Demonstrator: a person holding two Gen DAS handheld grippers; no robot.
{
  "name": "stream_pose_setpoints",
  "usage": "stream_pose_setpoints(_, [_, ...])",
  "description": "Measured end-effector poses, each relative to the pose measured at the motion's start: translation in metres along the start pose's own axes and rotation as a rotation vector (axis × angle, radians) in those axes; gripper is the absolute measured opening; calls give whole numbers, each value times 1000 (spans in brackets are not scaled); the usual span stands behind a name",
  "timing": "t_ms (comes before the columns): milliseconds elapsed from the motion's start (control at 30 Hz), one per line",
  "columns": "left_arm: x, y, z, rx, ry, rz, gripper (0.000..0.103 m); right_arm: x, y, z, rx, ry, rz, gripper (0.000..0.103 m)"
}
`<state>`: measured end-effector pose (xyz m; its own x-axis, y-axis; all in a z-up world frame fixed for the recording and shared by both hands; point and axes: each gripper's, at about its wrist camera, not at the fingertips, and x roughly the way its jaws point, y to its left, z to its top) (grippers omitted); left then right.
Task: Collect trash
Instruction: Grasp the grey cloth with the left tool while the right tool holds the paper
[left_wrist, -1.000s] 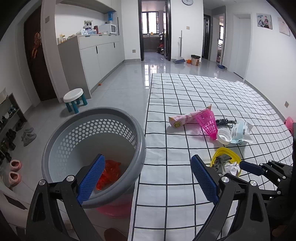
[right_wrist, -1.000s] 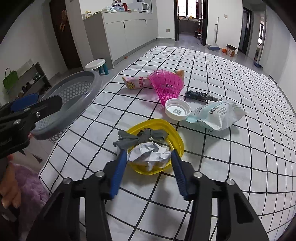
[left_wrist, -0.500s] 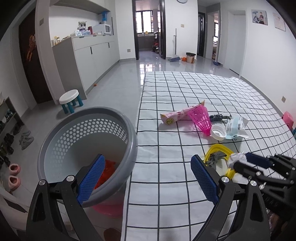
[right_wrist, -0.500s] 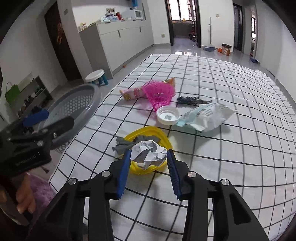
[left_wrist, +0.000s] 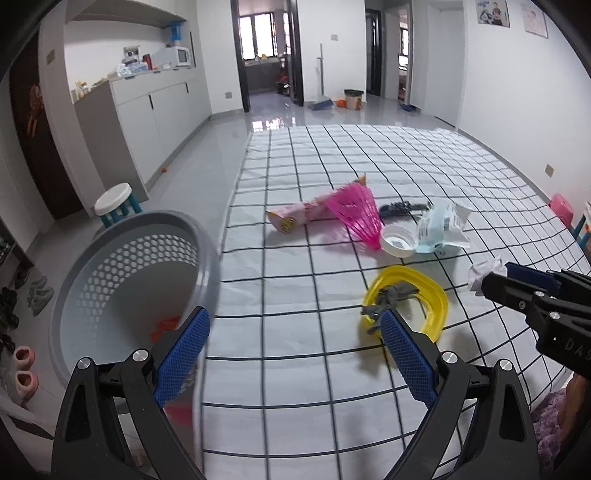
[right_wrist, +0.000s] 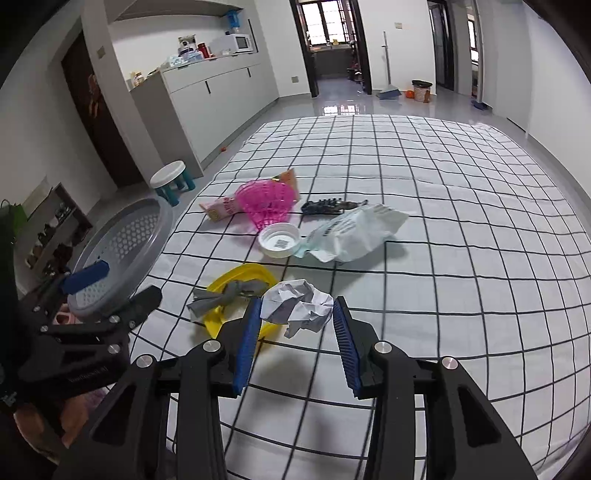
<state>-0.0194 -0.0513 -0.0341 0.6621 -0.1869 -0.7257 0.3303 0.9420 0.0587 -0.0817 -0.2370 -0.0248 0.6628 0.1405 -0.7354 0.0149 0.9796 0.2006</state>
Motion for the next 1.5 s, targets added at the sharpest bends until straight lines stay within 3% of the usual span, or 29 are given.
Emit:
stream_pose_setpoints(633, [29,-28,-2,46,67,-10,87,-14,-16,2,54,-19,31,39])
stream_pose_setpoints(867, [34,-34,-1,61,80,-19,66,-15,-20,2,62,-21,34,39])
stream_pose_setpoints(1167, [33,-40,-2,82,80,-51,23,-14,-21,2,62,-18,38,39])
stream_pose_setpoints(1500, [25,-35,-1,66,60,-76,9,-11,-19,3,57,-12,40,39])
